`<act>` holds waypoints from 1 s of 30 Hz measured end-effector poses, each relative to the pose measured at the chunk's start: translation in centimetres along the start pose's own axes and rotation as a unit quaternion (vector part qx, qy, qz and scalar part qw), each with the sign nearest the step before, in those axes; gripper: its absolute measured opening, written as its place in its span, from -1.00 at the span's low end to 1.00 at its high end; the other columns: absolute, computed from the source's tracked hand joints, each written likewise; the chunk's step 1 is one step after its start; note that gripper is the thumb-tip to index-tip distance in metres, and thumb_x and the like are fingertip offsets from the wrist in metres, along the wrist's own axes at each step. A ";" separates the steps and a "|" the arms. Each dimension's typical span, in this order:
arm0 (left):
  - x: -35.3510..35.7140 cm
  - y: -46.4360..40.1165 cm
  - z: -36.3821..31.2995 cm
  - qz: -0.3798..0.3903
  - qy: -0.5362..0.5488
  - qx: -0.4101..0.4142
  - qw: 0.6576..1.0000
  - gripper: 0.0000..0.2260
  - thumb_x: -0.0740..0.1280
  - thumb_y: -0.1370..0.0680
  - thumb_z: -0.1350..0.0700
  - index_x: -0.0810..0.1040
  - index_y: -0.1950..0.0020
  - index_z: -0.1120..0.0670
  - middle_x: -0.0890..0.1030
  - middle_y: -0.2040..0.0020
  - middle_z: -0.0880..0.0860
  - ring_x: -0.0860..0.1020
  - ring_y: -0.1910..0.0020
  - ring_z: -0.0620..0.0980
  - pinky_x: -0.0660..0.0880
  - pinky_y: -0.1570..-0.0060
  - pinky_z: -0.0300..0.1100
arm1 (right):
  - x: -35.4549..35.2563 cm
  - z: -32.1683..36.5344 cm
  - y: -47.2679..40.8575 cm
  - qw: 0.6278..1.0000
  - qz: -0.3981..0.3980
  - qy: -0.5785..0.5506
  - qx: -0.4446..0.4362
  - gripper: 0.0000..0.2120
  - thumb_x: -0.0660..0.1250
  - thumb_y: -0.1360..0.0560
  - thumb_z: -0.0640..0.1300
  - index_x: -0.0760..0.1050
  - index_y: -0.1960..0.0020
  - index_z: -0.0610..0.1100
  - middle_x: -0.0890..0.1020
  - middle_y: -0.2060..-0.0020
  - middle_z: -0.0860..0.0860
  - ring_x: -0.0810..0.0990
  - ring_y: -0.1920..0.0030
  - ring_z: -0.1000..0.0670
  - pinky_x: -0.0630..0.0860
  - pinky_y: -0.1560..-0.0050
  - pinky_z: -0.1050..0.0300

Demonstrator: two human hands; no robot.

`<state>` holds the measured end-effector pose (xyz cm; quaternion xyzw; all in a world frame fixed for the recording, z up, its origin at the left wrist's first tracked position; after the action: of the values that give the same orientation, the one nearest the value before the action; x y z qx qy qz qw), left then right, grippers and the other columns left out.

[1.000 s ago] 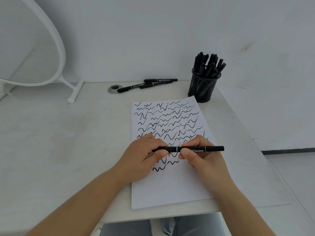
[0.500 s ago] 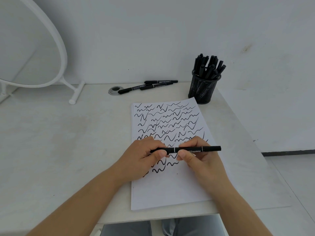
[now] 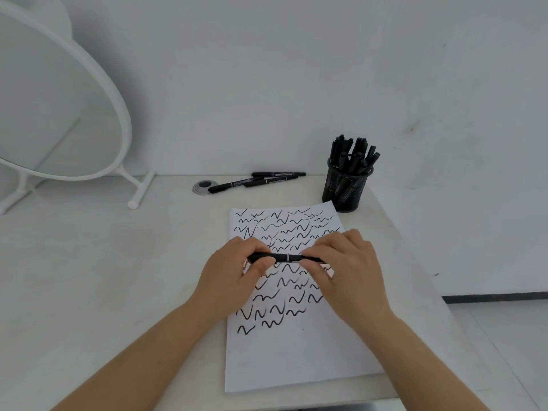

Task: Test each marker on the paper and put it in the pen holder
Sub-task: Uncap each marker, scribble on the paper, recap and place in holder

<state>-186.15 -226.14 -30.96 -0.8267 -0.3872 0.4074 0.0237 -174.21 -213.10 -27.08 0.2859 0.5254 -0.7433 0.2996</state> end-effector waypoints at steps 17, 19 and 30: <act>-1.0 -10.2 1.7 -0.004 -0.050 0.031 0.998 -0.77 0.20 -0.53 -0.11 0.35 -0.17 -0.11 0.46 0.05 -0.22 0.47 0.10 -0.27 0.35 0.22 -0.36 | -0.2 -5.8 -10.4 0.989 0.046 -0.103 0.094 -0.78 0.32 -0.49 -0.16 0.42 -0.12 -0.07 0.59 0.19 0.08 0.52 0.18 0.00 0.34 0.17 0.23; -0.7 -11.9 4.1 0.008 -0.105 -0.007 0.994 -0.75 0.21 -0.54 -0.07 0.35 -0.19 -0.07 0.44 0.01 -0.19 0.47 0.10 -0.23 0.36 0.21 -0.27 | -1.9 -7.8 -11.9 0.980 -0.047 -0.139 0.135 -0.69 0.35 -0.46 -0.19 0.38 -0.16 -0.03 0.57 0.23 0.16 0.54 0.22 0.05 0.31 0.26 0.39; 0.1 -19.3 10.9 0.021 -0.253 -0.074 0.964 -0.73 0.24 -0.53 0.00 0.42 -0.21 -0.01 0.46 -0.12 0.00 0.44 -0.09 0.03 0.44 0.08 -0.08 | -2.2 -13.3 -15.5 0.965 -0.145 -0.167 0.143 -0.46 0.29 -0.47 -0.24 0.20 -0.26 0.24 0.57 0.17 0.13 0.56 0.17 0.24 0.44 0.26 0.35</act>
<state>-205.65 -215.59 -31.43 -0.7041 -0.3921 0.5741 -0.1447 -182.91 -195.97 -19.80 0.1178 0.3919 -0.8835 0.2279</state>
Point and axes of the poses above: each hand's wrist, its own y-axis away from the middle knuckle, its own x-axis out of the palm, z = x × y, the point moved 5 cm from there along -y, towards the middle knuckle
